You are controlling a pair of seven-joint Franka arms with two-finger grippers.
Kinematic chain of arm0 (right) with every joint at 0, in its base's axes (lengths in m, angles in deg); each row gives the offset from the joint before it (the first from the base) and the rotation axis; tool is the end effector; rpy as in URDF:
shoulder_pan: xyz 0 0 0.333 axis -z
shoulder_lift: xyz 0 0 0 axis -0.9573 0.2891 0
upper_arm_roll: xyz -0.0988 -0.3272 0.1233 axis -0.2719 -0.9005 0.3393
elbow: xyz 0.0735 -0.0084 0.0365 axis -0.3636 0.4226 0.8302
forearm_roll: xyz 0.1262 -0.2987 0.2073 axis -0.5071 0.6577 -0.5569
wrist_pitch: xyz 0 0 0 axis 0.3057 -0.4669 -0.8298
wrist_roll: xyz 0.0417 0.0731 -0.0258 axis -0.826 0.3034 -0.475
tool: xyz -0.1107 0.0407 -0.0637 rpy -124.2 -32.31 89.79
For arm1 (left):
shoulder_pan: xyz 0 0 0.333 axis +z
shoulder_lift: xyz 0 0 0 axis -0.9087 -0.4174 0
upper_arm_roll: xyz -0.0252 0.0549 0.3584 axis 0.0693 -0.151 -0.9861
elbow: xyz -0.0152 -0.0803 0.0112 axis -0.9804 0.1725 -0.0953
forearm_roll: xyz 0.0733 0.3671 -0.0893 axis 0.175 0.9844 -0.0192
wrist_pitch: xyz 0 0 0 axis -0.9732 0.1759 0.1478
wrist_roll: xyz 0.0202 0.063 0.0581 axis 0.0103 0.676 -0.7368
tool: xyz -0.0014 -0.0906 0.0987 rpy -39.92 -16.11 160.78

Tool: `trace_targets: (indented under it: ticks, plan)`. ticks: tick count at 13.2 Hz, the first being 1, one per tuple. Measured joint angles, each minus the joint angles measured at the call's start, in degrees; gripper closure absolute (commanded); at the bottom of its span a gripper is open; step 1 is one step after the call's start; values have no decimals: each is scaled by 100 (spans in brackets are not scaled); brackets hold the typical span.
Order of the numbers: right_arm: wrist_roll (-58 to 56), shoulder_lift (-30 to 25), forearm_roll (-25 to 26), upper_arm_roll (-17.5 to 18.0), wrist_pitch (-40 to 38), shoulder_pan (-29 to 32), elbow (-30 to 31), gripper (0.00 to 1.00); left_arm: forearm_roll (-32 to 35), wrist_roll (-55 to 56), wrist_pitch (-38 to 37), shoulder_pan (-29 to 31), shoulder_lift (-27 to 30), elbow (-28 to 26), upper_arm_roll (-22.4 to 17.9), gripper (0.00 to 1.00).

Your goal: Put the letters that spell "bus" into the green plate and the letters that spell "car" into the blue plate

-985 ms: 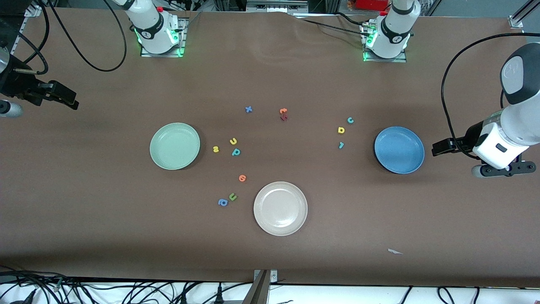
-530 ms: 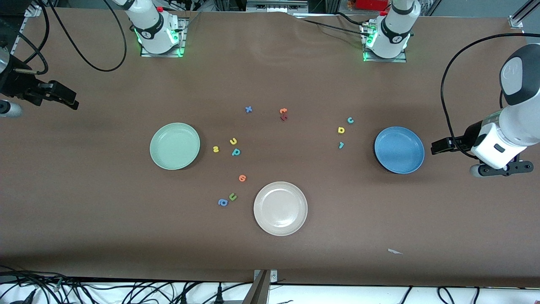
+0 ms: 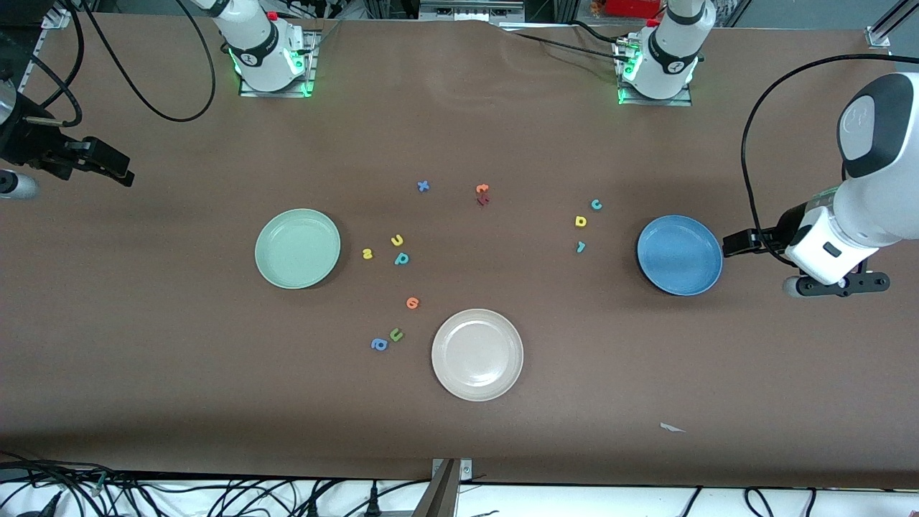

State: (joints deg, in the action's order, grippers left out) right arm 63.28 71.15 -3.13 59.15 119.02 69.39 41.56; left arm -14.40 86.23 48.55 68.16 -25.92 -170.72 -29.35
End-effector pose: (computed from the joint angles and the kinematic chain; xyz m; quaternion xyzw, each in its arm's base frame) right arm 0.5524 0.0075 0.6246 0.9988 -0.0471 -0.0122 0.0104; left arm 0.6335 -0.0251 0.5043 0.9963 0.0450 -0.0724 0.0111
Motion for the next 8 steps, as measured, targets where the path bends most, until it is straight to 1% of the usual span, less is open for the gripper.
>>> trace_targets:
  ticks: [8]
  plan:
    - [0,0,0,0,-25,0,0,0,0,0,-22,-67,-49,-9,1,0]
